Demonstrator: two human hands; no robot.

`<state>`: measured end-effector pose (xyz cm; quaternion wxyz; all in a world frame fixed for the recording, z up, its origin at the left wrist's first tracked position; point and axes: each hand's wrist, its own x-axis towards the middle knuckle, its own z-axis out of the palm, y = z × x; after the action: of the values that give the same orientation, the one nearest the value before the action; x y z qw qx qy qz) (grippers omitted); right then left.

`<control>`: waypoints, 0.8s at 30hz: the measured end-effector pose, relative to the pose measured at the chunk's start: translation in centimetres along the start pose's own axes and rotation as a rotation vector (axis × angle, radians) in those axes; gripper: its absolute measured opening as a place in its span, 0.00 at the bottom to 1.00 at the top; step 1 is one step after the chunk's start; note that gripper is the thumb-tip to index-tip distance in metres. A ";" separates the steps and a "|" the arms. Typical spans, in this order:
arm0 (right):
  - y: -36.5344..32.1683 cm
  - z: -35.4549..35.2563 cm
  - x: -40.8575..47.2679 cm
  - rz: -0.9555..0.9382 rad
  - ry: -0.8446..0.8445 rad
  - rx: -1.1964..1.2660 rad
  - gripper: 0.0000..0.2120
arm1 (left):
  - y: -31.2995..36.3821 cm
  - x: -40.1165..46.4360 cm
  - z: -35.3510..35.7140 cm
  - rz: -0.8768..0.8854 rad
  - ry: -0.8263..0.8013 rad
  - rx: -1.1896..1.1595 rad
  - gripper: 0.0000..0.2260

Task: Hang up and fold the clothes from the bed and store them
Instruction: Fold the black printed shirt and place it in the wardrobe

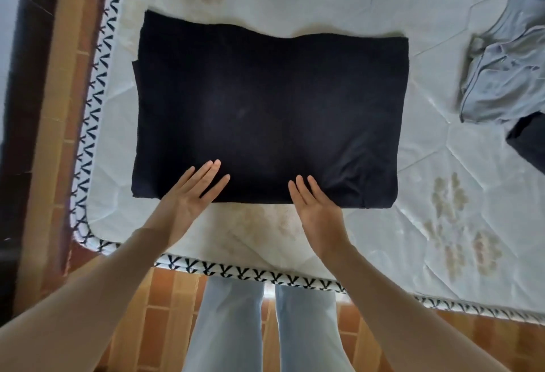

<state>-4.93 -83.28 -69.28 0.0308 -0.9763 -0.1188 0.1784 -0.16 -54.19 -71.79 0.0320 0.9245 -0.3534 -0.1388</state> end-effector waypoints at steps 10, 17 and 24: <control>2.0 -2.9 2.9 -0.027 0.244 0.153 0.17 | -1.5 2.6 -4.1 -0.234 0.063 -0.194 0.21; 6.4 -5.3 10.4 0.219 0.139 0.120 0.19 | -7.5 9.1 -7.7 -0.942 0.209 -0.455 0.25; 4.5 -10.0 20.9 0.036 0.004 0.093 0.27 | -12.2 9.7 -8.4 -1.336 0.257 -0.700 0.14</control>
<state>18.61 -82.74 -67.49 0.0733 -0.9761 -0.0928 0.1823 16.92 -51.78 -67.92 0.2730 0.8867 0.3519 -0.1240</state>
